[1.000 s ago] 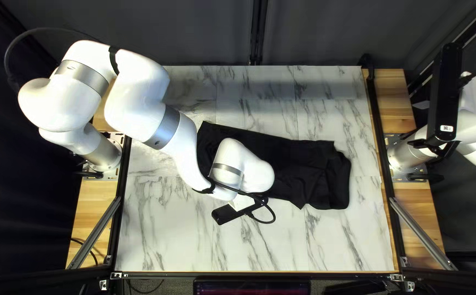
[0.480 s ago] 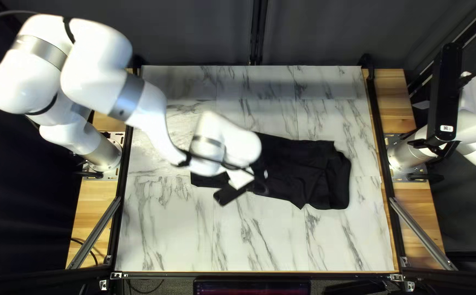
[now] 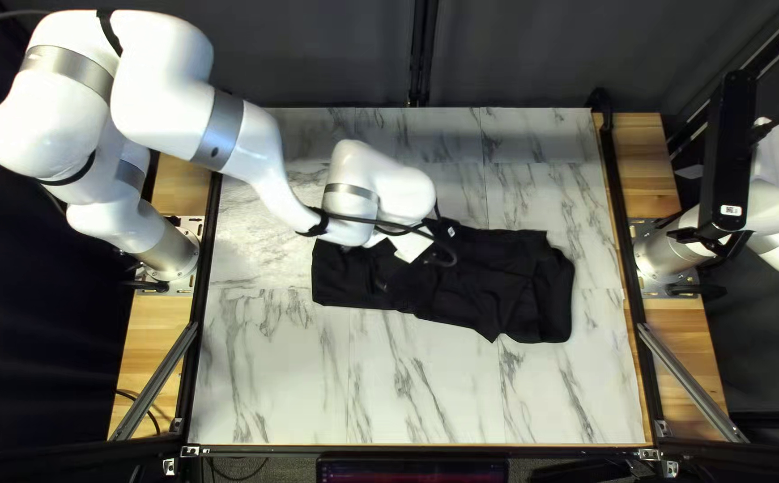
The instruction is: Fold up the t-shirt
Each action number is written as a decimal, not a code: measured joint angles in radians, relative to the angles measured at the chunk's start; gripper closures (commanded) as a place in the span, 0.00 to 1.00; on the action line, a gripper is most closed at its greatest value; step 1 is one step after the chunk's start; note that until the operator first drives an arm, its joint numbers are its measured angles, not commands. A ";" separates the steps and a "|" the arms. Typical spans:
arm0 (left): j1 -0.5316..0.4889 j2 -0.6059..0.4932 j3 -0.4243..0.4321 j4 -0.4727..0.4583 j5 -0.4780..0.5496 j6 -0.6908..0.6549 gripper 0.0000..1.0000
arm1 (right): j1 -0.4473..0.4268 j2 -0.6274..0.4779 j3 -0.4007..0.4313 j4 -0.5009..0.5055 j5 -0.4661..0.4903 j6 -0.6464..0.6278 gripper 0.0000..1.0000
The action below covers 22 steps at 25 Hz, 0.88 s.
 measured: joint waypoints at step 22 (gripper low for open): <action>0.073 0.101 0.055 0.053 -0.185 -0.031 0.00 | 0.000 0.000 0.000 0.000 0.000 0.000 0.00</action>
